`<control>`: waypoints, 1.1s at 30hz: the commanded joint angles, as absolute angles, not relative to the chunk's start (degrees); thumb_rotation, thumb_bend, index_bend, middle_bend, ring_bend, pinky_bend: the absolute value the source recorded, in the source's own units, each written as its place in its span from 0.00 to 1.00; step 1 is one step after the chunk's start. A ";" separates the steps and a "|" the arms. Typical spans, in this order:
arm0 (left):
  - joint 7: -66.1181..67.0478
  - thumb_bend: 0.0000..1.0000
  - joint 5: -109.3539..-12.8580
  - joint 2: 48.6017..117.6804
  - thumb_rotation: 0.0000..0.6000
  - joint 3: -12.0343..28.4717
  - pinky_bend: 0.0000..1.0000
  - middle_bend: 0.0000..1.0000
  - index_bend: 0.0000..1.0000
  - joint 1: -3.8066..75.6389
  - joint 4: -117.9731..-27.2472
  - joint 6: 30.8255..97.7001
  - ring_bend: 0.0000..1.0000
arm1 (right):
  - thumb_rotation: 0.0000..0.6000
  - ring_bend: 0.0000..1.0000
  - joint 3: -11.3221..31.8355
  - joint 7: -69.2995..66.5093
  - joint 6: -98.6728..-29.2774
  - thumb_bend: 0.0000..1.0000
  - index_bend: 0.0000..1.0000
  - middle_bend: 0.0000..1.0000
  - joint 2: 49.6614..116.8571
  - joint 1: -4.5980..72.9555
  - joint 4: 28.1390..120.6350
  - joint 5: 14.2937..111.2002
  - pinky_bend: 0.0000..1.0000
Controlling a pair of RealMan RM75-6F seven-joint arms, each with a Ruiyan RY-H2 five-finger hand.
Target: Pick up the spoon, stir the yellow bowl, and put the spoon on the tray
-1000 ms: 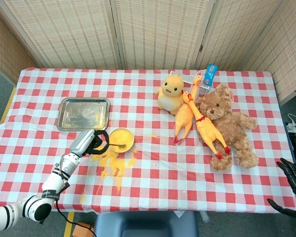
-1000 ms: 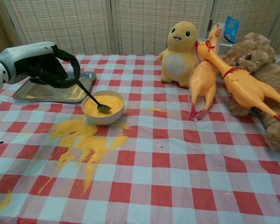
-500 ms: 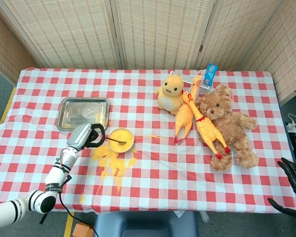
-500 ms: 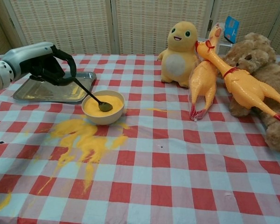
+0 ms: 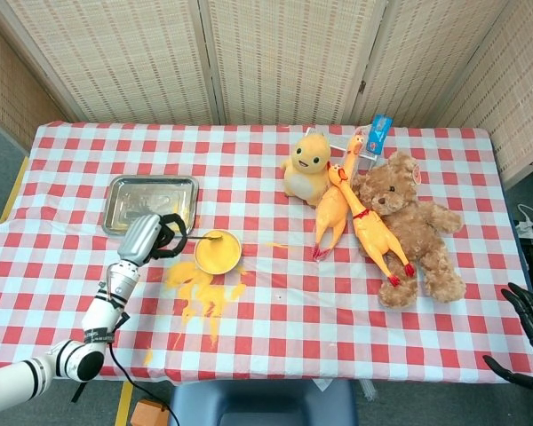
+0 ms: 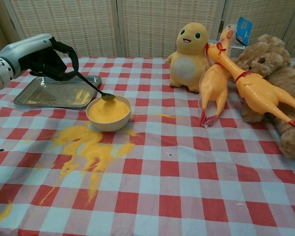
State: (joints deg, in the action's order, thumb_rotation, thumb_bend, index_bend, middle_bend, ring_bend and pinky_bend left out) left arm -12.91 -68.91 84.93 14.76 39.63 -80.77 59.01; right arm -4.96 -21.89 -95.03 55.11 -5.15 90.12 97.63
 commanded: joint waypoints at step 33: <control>-11.75 0.75 -66.79 78.42 1.00 12.37 1.00 1.00 0.85 38.29 -91.40 53.30 1.00 | 1.00 0.00 -5.34 -21.97 -96.26 0.09 0.00 0.00 55.05 -5.54 89.99 99.05 0.00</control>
State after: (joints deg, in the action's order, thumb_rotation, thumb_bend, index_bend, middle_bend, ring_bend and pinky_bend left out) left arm -11.99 -66.72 78.00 12.47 38.16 -92.12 53.37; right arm -5.34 -21.97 -96.26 55.06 -5.54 90.00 99.04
